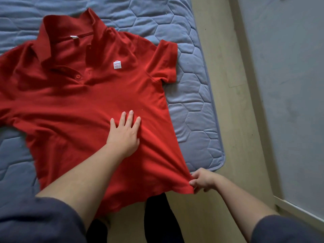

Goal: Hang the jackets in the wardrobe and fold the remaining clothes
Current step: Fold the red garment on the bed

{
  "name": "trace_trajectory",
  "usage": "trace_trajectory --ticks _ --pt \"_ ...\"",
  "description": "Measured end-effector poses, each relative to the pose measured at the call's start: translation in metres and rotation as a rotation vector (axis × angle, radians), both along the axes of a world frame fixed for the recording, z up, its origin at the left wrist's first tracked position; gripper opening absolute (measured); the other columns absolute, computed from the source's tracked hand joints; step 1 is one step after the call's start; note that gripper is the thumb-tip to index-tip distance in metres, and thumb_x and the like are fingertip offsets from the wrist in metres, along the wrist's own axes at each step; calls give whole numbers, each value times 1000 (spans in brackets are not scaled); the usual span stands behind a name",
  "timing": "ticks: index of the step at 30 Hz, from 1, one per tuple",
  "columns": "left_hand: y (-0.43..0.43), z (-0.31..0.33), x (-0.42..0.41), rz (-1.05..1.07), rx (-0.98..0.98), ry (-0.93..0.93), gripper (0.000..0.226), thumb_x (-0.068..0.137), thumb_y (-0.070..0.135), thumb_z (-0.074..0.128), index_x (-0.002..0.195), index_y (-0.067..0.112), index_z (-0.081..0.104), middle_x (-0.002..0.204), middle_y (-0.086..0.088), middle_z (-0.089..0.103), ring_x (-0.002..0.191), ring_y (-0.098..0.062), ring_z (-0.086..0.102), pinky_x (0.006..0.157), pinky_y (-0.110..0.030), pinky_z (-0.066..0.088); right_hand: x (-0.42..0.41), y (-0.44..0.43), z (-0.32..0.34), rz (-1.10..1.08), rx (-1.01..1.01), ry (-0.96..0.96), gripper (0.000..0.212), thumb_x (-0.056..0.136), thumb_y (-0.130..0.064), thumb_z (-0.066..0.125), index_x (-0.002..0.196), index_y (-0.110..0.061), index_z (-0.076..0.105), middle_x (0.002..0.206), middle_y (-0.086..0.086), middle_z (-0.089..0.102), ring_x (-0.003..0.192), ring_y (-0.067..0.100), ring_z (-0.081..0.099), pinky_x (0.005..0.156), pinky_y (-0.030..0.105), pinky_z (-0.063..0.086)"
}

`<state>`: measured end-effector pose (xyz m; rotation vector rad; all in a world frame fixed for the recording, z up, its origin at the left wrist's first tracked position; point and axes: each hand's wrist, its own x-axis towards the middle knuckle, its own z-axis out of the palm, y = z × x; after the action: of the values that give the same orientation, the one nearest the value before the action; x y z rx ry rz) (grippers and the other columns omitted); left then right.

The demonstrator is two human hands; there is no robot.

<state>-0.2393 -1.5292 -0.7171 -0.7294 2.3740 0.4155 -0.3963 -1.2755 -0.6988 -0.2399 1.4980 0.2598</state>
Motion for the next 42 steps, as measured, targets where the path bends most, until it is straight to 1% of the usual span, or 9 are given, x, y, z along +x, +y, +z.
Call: trace_trajectory --ticks 6,9,12,19,24,28,34,39,42 --pt "-14 -2 -6 -2 -55 72 76 92 45 40 153 22 2 161 -8 -9 148 -29 -2 114 -53 14 -44 -90 1 204 68 -11 23 92 -6 47 81 -11 66 53 -3 64 41 6 57 42 15 40" --pt "-38 -10 -16 73 -130 145 77 92 51 38 153 23 1 161 -8 -10 148 -29 -2 114 -55 15 -77 -170 -6 -456 -261 263 24 94 -7 40 75 -14 51 62 8 50 35 9 47 38 13 34" --pt "-62 -21 -22 172 -171 154 79 92 56 35 152 25 -4 160 -8 -12 147 -31 -6 112 -59 14 -96 -244 -12 -1006 -465 209 15 96 -30 52 105 -18 55 89 6 60 81 19 62 68 32 50" --pt "-74 -33 -10 182 -72 139 84 89 59 40 152 27 -5 160 -6 -14 148 -26 -9 115 -56 7 -99 -308 -25 -1294 -718 535 13 83 -4 66 82 -14 58 82 5 61 69 15 55 61 28 47" --pt "-79 -16 7 205 -4 193 77 91 45 46 153 24 4 161 -1 -6 148 -20 -2 118 -47 11 -49 -295 7 -109 -1398 729 21 74 6 58 84 -13 59 86 8 59 79 22 55 74 30 43" --pt "-75 3 42 253 28 212 67 92 39 46 151 24 16 161 1 2 148 -17 2 117 -43 14 -1 -288 20 861 -1248 464 20 84 -13 53 95 -24 64 116 -5 59 107 20 51 84 36 39" --pt "-110 33 143 622 -194 438 44 75 14 68 118 9 60 131 -13 52 126 -29 46 100 -43 38 52 -307 25 792 -1178 534 25 87 -16 49 108 -24 61 124 -7 54 114 18 48 83 32 35" --pt "-167 30 236 1150 -400 499 60 76 15 69 131 4 47 145 -20 36 134 -36 33 109 -47 28 128 -343 15 818 -1202 506 35 82 -13 52 116 -23 56 138 -4 45 126 20 42 90 33 38" --pt "-203 10 265 1591 -165 683 72 81 19 71 140 1 34 141 -23 40 130 -33 40 110 -41 32 180 -372 1 766 -1156 490 53 82 -15 54 134 -25 46 154 -3 29 139 20 30 101 36 37"
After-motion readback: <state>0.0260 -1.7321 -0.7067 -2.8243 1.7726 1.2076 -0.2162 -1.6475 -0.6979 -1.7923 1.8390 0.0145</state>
